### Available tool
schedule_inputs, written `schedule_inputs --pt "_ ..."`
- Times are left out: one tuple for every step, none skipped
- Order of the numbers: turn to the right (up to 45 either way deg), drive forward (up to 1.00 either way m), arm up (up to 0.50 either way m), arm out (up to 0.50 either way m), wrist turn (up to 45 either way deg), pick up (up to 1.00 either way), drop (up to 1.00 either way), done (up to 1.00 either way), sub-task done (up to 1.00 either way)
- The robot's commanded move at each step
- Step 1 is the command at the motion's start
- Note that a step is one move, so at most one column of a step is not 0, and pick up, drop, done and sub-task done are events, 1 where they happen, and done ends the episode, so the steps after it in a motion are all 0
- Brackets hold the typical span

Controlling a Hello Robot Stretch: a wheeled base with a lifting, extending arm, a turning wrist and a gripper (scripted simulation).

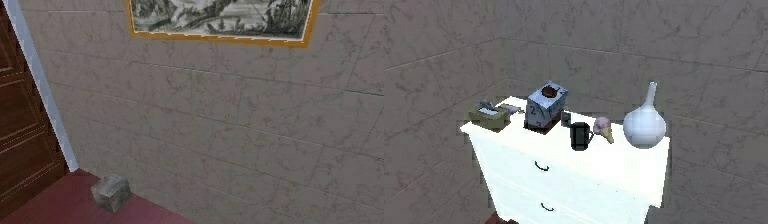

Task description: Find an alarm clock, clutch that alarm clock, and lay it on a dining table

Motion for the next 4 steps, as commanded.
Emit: schedule_inputs --pt "0.0 0.0 0.38 0.0 0.0 0.0 0.0 0.0 0.0" --pt "0.0 0.0 0.0 0.5 0.0 0.0 0.0 0.0 0.0" --pt "0.0 0.0 0.0 0.0 45.0 0.0 0.0 0.0 0.0" --pt "0.0 0.0 0.0 0.0 45.0 0.0 0.0 0.0 0.0"
